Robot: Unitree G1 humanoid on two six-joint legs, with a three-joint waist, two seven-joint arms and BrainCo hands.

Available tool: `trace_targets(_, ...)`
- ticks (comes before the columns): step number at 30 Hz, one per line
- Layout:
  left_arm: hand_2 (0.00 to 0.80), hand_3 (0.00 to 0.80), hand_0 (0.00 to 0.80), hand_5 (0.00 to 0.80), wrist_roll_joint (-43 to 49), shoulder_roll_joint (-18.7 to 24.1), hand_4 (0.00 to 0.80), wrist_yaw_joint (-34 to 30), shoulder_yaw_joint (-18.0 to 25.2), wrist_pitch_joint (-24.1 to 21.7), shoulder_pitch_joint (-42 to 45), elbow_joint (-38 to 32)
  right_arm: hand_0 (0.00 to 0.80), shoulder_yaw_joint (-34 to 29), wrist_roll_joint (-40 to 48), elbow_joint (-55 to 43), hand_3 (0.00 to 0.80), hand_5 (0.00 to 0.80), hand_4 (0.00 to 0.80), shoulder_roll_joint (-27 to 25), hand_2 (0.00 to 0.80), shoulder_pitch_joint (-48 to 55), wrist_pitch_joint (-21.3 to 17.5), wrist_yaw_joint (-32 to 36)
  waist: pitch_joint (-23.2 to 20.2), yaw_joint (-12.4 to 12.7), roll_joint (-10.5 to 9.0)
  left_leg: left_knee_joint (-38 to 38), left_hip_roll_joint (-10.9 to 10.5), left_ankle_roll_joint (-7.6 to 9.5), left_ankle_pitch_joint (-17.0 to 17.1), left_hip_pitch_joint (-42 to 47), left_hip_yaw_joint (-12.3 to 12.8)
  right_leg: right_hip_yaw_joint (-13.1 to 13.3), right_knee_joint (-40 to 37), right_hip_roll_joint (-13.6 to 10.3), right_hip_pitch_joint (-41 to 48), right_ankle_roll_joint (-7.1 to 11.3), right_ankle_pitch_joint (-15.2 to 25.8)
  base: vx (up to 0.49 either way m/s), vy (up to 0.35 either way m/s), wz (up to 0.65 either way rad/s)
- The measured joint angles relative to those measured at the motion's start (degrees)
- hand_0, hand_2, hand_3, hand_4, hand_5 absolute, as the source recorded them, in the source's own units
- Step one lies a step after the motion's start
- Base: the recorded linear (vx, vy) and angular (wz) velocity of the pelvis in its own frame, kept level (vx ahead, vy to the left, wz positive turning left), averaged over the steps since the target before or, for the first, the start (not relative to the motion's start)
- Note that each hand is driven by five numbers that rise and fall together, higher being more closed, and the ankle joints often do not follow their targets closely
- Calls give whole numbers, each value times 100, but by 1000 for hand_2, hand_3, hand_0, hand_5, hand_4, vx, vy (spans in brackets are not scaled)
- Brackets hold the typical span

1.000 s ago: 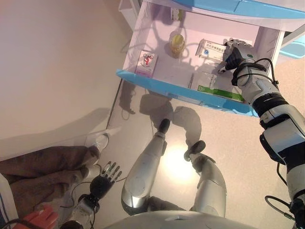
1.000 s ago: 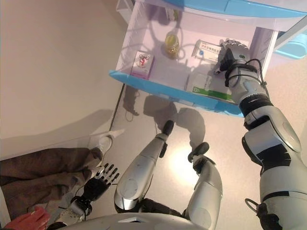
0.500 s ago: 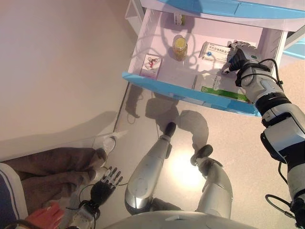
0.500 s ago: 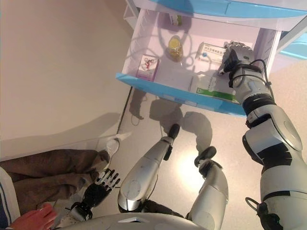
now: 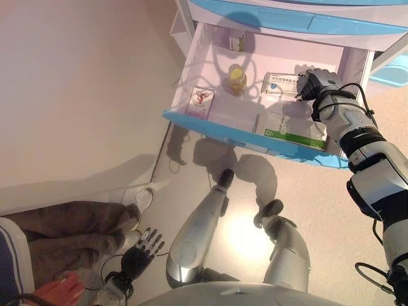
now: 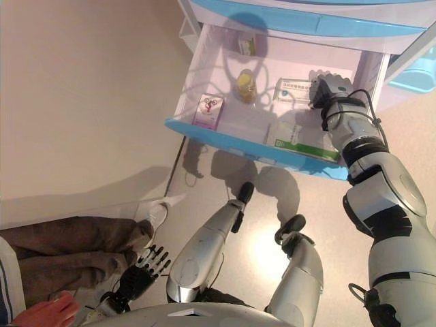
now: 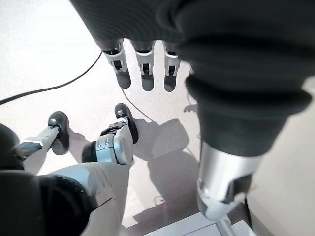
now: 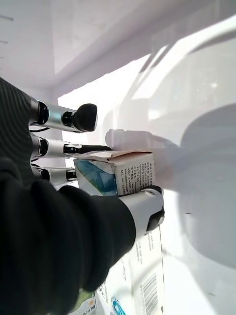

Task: Open the drawer and pick up the medicine

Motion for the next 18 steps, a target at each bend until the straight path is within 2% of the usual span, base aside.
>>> trace_targets(6,0,0,0,0,2,0,0,-88,-10,-39,0,1,800,104,-41,-144,800,800,800,-1,800,79,-62,10,15,-45,-25,2,10,21,14,27,26,34,1,10,5,0,2,-11,-23,-2)
trace_targets(18,0,0,0,0,201,9,0,-96,5,-90,-19,-2,800,102,-40,-1393,800,800,800,-35,800,610,-255,133,205,-290,-333,-5,125,44,1,136,203,203,-127,120,36,-29,106,-19,-21,-9)
